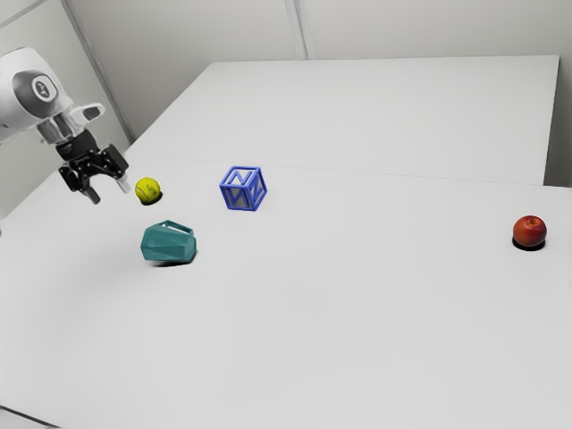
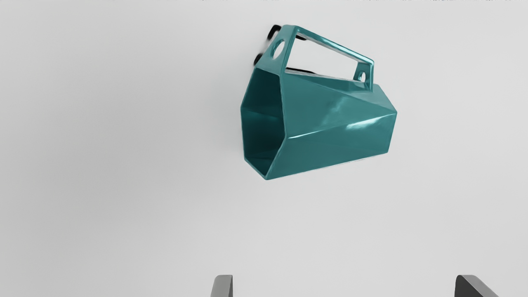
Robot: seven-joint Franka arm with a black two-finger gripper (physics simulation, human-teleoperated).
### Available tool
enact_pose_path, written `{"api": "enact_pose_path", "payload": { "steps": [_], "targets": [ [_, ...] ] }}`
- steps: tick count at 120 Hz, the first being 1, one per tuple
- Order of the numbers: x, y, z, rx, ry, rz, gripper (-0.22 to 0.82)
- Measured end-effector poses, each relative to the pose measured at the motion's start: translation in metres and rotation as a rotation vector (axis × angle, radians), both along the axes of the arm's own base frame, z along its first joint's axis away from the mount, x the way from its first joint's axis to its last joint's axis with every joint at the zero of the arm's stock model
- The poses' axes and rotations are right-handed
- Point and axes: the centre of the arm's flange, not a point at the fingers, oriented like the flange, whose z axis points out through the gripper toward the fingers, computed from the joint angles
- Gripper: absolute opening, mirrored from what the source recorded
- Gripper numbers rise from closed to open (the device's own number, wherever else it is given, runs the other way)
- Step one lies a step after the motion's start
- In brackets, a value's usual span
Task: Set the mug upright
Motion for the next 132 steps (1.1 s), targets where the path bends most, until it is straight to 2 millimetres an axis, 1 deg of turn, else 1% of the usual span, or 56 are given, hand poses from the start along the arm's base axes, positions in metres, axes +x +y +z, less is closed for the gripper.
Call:
{"api": "enact_pose_path", "payload": {
  "steps": [7,14,50,62,99,111,132],
  "targets": [
    [0.003,0.007,-0.017,-0.024,-0.004,-0.007,0.59],
    [0.005,0.012,-0.03,-0.044,-0.013,-0.015,0.59],
    [0.014,0.032,-0.083,-0.139,-0.081,-0.032,0.58],
    [0.017,0.033,-0.099,-0.174,-0.092,-0.034,0.58],
    [0.024,0.029,-0.126,-0.28,-0.151,-0.022,0.58],
    [0.025,0.026,-0.136,-0.317,-0.159,-0.011,0.58],
    [0.023,0.022,-0.147,-0.366,-0.174,0.003,0.58]
  ]
}}
